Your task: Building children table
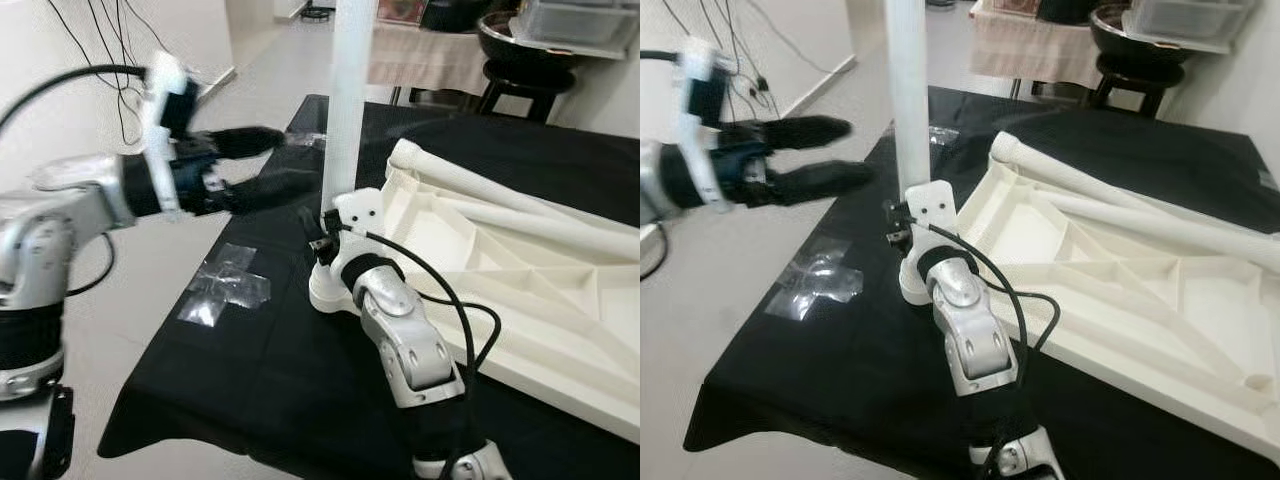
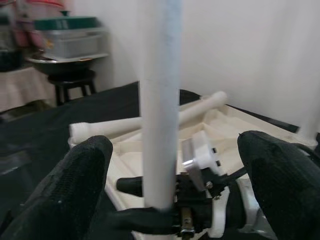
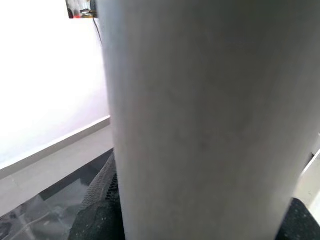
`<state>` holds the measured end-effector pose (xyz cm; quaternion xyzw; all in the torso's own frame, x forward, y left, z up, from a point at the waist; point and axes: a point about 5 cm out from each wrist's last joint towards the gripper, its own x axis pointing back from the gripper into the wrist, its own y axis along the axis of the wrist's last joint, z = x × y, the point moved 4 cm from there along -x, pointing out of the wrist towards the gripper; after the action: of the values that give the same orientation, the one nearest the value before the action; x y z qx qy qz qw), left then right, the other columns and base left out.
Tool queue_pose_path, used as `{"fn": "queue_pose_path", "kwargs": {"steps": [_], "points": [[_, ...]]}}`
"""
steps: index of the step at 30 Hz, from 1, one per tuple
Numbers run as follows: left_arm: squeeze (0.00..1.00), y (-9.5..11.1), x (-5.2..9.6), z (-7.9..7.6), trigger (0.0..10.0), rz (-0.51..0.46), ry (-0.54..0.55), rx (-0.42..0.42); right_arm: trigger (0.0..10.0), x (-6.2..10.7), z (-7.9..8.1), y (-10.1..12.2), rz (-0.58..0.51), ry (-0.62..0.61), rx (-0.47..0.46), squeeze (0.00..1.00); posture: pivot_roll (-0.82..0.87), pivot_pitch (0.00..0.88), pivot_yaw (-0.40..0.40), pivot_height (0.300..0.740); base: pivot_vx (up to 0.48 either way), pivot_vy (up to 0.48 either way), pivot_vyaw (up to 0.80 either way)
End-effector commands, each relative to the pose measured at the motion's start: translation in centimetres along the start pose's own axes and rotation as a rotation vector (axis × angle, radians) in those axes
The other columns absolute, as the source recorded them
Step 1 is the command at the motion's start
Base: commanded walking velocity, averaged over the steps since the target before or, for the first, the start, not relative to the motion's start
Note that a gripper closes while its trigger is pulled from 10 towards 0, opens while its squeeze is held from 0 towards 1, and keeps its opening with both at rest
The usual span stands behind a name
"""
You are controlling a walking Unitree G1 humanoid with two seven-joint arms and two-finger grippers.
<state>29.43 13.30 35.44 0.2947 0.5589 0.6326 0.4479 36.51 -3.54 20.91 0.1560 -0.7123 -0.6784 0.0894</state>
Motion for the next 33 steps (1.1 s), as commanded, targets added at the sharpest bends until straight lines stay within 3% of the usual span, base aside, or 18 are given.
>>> {"fn": "queue_pose_path", "kwargs": {"steps": [1,5,8,9,11,15,17,18,20,21,22,23,25,26,27,30,33], "points": [[0.00,0.3,0.6,-0.4,10.0,-0.002,0.019,-0.013,9.9,1.0,-0.1,-5.7,0.222,-0.063,-0.045,0.00,0.05,0.123,-0.046,0.740,0.000,0.000,0.00],[0.00,0.1,2.3,-1.1,10.0,-0.008,0.110,-0.005,10.0,0.7,-0.9,-4.7,0.181,-0.063,-0.082,0.00,0.06,0.113,-0.050,0.740,0.000,0.000,0.00],[0.00,-0.2,2.6,-1.3,10.0,-0.006,0.121,0.007,10.0,0.7,-1.2,-4.5,0.179,-0.069,-0.090,0.00,0.06,0.113,-0.050,0.740,0.000,0.000,0.00],[0.00,-1.2,3.2,-1.8,10.0,0.007,0.144,0.039,10.0,0.8,-1.6,-4.4,0.167,-0.069,-0.104,1.00,0.06,0.110,-0.050,0.740,0.000,0.000,0.00],[0.00,-1.9,3.7,-2.1,10.0,0.017,0.162,0.061,10.0,0.9,-1.8,-4.3,0.157,-0.067,-0.114,1.00,0.06,0.110,-0.050,0.740,0.000,0.000,0.00],[0.00,-6.6,5.5,-3.9,10.0,0.093,0.265,0.164,10.0,1.2,-2.9,-4.2,0.124,-0.067,-0.147,1.00,0.07,0.105,-0.050,0.740,0.000,0.000,0.00],[0.00,-8.3,5.8,-5.1,10.0,0.126,0.300,0.189,10.0,1.0,-2.5,-3.5,0.078,0.007,-0.182,1.00,0.07,0.103,-0.053,0.740,0.000,0.000,0.00],[0.00,-8.3,5.8,-5.1,10.0,0.126,0.300,0.189,10.0,1.0,-2.5,-3.5,0.078,0.007,-0.182,1.00,0.07,0.103,-0.053,0.740,0.000,0.000,0.00],[0.00,-9.2,5.7,-5.7,10.0,0.128,0.339,0.194,10.0,0.6,-1.6,-2.1,0.010,0.169,-0.188,1.00,0.08,0.097,-0.059,0.740,0.000,0.000,0.00],[0.00,-9.2,5.7,-5.7,10.0,0.128,0.339,0.194,10.0,0.6,-1.6,-2.1,0.010,0.169,-0.188,1.00,0.08,0.097,-0.059,0.740,0.000,0.000,0.00],[0.00,-9.5,5.6,-5.8,10.0,0.126,0.358,0.196,10.0,0.5,-1.4,-1.8,-0.009,0.223,-0.175,0.93,0.09,0.092,-0.065,0.740,0.000,0.000,0.00],[0.00,-9.8,5.6,-5.9,10.0,0.127,0.378,0.197,10.0,0.4,-1.1,-1.5,-0.014,0.284,-0.166,0.65,0.09,0.092,-0.065,0.740,0.000,0.000,0.00],[0.00,-9.9,5.6,-6.0,10.0,0.127,0.388,0.199,10.0,0.4,-1.0,-1.5,-0.013,0.314,-0.161,0.65,0.09,0.092,-0.065,0.740,0.000,0.000,0.00],[0.00,-10.6,5.5,-6.5,10.0,0.150,0.397,0.193,10.0,0.3,-0.9,-1.3,-0.012,0.402,-0.128,0.00,0.09,0.084,-0.072,0.740,0.000,0.000,0.00],[0.00,-10.6,5.5,-6.5,10.0,0.150,0.397,0.193,10.0,0.3,-0.9,-1.3,-0.012,0.402,-0.128,0.00,0.09,0.084,-0.072,0.740,0.000,0.000,0.00],[0.00,-13.2,5.0,-8.5,10.0,0.204,0.419,0.217,10.0,0.0,-1.1,-1.3,0.016,0.630,-0.009,0.00,0.09,0.069,-0.086,0.740,0.000,0.000,0.00],[0.00,-14.2,4.8,-9.4,10.0,0.214,0.432,0.219,10.0,-0.3,-1.1,-1.4,0.030,0.692,-0.002,0.00,0.10,0.064,-0.091,0.740,0.000,0.000,0.00]]}}
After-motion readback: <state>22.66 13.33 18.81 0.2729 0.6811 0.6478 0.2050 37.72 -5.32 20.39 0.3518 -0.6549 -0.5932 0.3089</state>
